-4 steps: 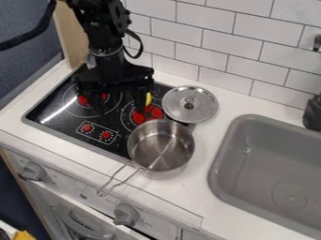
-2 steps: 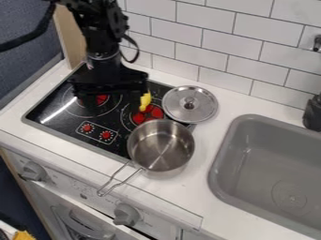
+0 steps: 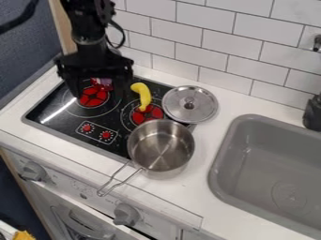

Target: Move the purple can to the bottom of the stove

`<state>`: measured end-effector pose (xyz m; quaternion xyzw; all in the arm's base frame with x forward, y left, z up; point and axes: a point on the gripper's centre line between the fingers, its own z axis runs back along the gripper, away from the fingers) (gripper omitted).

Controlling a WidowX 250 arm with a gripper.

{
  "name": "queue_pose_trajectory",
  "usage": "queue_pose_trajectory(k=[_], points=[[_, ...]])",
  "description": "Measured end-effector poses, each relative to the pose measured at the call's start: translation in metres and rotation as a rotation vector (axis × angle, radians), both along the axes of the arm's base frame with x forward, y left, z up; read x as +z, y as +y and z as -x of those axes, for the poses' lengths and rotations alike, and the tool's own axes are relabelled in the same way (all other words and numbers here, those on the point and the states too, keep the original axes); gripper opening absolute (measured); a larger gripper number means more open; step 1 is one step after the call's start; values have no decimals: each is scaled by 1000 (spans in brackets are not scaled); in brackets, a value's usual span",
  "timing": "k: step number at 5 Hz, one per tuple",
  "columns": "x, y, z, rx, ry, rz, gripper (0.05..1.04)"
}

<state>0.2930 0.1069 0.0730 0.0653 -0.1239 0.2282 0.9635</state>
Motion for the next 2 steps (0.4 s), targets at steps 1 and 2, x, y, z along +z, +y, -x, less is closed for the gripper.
queue_pose_trajectory(k=[1, 2], points=[[10, 20, -22, -112, -31, -20, 1001], [8, 27, -52, -240, -31, -19, 1001]])
